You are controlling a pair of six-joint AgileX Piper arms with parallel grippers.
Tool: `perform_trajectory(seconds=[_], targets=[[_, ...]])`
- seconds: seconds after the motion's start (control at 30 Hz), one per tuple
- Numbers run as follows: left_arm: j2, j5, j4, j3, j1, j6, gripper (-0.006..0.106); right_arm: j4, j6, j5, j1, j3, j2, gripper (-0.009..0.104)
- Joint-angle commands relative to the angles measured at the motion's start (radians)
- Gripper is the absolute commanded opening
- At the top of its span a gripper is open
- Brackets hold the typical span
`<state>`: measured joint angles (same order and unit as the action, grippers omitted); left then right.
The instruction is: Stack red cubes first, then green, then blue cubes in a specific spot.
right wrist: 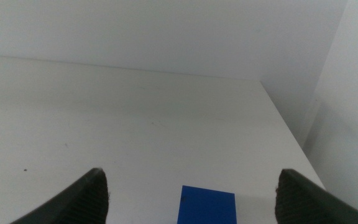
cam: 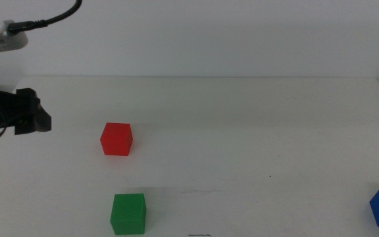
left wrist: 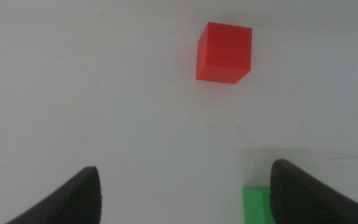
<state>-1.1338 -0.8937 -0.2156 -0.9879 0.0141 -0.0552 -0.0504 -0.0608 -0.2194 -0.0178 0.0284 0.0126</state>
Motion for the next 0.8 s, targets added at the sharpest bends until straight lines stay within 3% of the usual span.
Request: perform_trajectory(seconds=[0.0,0.27,0.53,0.77], targets=[[-0.005,0.082,-0.028,-0.036,-0.004,0.005,0.091,-0.012,-0.009,0.08,-0.006,-0.018,0.019,0.082],[-0.176,0.002,-0.026,-0.181,-0.014,-0.063,0.091,-0.012,-0.009,0.08,-0.006,-0.018,0.019,0.082],[-0.474,-0.045,0.21,-0.43,-0.185,0.107,0.091,-0.012,-0.009,0.08,-0.006,-0.018,0.019,0.082],[-0.681,-0.123,0.23,-0.608,-0.265,0.133,0.091,-0.012,-0.009,0.08,-0.006,-0.018,0.019,0.082]])
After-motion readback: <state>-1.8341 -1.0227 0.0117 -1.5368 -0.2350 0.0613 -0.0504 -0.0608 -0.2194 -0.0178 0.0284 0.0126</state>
